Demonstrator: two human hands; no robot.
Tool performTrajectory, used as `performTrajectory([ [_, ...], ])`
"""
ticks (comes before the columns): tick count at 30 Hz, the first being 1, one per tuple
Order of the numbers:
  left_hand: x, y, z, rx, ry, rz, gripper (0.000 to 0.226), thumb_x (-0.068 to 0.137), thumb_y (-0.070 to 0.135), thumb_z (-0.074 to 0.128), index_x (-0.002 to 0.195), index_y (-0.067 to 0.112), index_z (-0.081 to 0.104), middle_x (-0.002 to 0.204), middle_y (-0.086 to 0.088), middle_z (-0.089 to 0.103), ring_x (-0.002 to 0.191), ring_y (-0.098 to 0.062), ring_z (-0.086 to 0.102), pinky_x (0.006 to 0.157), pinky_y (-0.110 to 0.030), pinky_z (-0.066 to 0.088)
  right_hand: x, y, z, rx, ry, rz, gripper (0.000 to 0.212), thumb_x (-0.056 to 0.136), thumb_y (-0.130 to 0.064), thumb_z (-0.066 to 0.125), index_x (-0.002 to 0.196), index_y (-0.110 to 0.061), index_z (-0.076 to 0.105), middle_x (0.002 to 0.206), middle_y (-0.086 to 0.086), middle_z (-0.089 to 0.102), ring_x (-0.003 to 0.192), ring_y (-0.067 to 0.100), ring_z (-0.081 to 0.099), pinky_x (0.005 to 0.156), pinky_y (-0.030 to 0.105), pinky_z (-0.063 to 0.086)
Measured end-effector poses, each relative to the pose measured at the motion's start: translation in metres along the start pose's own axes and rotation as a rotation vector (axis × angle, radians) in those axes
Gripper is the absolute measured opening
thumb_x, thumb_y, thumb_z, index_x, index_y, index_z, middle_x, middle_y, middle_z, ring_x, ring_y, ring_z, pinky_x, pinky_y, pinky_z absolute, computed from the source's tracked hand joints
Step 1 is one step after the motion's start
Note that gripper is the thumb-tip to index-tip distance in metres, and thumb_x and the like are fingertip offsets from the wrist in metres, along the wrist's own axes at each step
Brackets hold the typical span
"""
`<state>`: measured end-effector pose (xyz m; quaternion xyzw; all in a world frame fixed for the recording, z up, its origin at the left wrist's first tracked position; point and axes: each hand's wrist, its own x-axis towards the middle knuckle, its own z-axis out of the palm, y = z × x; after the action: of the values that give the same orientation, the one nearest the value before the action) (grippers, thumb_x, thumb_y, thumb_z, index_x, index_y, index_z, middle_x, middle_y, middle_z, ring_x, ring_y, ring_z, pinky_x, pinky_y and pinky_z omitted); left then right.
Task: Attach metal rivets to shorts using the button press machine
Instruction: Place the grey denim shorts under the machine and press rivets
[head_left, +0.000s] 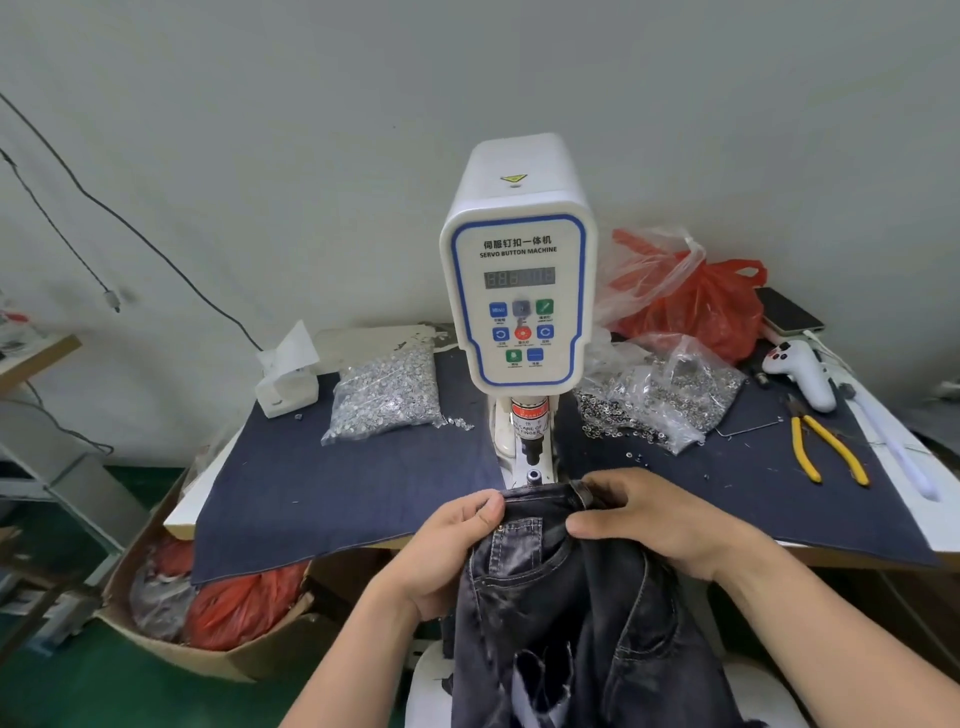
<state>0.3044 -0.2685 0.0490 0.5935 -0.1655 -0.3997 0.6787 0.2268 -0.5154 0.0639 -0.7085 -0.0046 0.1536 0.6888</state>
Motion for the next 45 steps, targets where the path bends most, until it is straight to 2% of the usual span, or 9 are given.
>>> performTrajectory([
  [6, 0.003, -0.014, -0.002, 0.114, -0.017, -0.068, 0.043, 0.098, 0.043, 0.072, 0.113, 0.003, 0.073, 0.122, -0.02, 0.073, 0.11, -0.032, 0.067, 0.103, -0.044, 0.053, 0.005, 0.011, -0.001, 0.319, 0.075, -0.017, 0.076, 0.072, -0.033, 0.091, 0.114, 0.018, 0.054, 0.111, 0.028, 0.066, 0.098, 0.033, 0.065, 0.09, 0.042, 0.056],
  [10, 0.003, -0.022, -0.007, 0.091, 0.113, -0.019, 0.038, 0.099, 0.038, 0.071, 0.119, 0.006, 0.07, 0.124, -0.025, 0.071, 0.11, -0.032, 0.069, 0.108, -0.049, 0.049, 0.009, 0.015, -0.001, 0.318, 0.073, 0.029, 0.048, 0.089, -0.038, 0.079, 0.108, 0.006, 0.073, 0.113, 0.03, 0.071, 0.096, 0.034, 0.071, 0.087, 0.039, 0.059],
  [14, 0.012, -0.027, 0.006, -0.021, 0.338, 0.058, 0.027, 0.109, 0.033, 0.055, 0.103, 0.01, 0.066, 0.111, -0.02, 0.075, 0.101, -0.028, 0.07, 0.094, -0.045, 0.055, 0.016, 0.01, -0.002, -0.12, 0.142, 0.086, 0.044, 0.091, -0.056, 0.066, 0.081, -0.014, 0.074, 0.091, 0.009, 0.078, 0.083, 0.013, 0.07, 0.082, 0.03, 0.054],
  [18, 0.023, -0.03, 0.017, 0.38, 0.65, 0.135, 0.037, 0.112, 0.039, 0.044, 0.084, 0.019, 0.059, 0.079, 0.016, 0.069, 0.076, -0.005, 0.06, 0.07, -0.018, 0.045, 0.022, 0.01, -0.01, -0.262, 0.23, 0.03, 0.045, 0.091, -0.057, 0.067, 0.083, -0.013, 0.072, 0.081, 0.0, 0.07, 0.077, 0.01, 0.063, 0.078, 0.033, 0.048],
  [23, 0.047, -0.01, 0.013, 0.727, 0.648, 0.171, 0.043, 0.11, 0.046, 0.043, 0.076, 0.021, 0.049, 0.071, 0.008, 0.059, 0.069, -0.009, 0.052, 0.062, -0.027, 0.037, 0.029, 0.011, -0.03, 0.062, 0.205, 0.078, 0.044, 0.088, -0.052, 0.074, 0.096, -0.008, 0.079, 0.104, 0.022, 0.076, 0.098, 0.036, 0.074, 0.088, 0.04, 0.059],
  [28, 0.066, -0.01, 0.004, 0.7, 0.632, 0.123, 0.05, 0.109, 0.051, 0.044, 0.071, 0.019, 0.035, 0.062, 0.009, 0.041, 0.062, -0.01, 0.036, 0.06, -0.034, 0.029, 0.041, 0.01, -0.04, -0.102, 0.143, 0.172, 0.04, 0.08, -0.054, 0.083, 0.064, -0.019, 0.07, 0.072, 0.006, 0.073, 0.062, 0.013, 0.066, 0.058, 0.022, 0.051],
  [33, 0.076, -0.009, -0.006, 0.774, 0.648, 0.154, 0.056, 0.107, 0.054, 0.047, 0.067, 0.019, 0.03, 0.052, 0.013, 0.041, 0.057, -0.007, 0.038, 0.054, -0.03, 0.025, 0.053, 0.016, -0.043, -0.084, 0.208, 0.141, 0.042, 0.073, -0.054, 0.079, 0.073, -0.014, 0.065, 0.081, 0.017, 0.073, 0.073, 0.023, 0.066, 0.073, 0.033, 0.048],
  [40, 0.078, -0.022, -0.018, 0.772, 0.652, 0.133, 0.059, 0.103, 0.062, 0.048, 0.067, 0.02, 0.026, 0.06, 0.005, 0.027, 0.055, -0.011, 0.03, 0.057, -0.035, 0.021, 0.056, 0.022, -0.038, -0.111, 0.193, 0.124, 0.074, 0.076, -0.06, 0.074, 0.093, 0.01, 0.06, 0.102, 0.031, 0.071, 0.084, 0.023, 0.066, 0.083, 0.037, 0.048],
  [45, 0.083, -0.022, -0.02, 0.682, 0.651, 0.114, 0.058, 0.103, 0.059, 0.053, 0.068, 0.019, 0.028, 0.062, 0.007, 0.029, 0.055, -0.009, 0.029, 0.058, -0.034, 0.024, 0.06, 0.024, -0.036, -0.124, 0.215, 0.136, 0.059, 0.075, -0.064, 0.072, 0.083, -0.005, 0.067, 0.085, 0.017, 0.072, 0.079, 0.02, 0.064, 0.079, 0.036, 0.047],
])
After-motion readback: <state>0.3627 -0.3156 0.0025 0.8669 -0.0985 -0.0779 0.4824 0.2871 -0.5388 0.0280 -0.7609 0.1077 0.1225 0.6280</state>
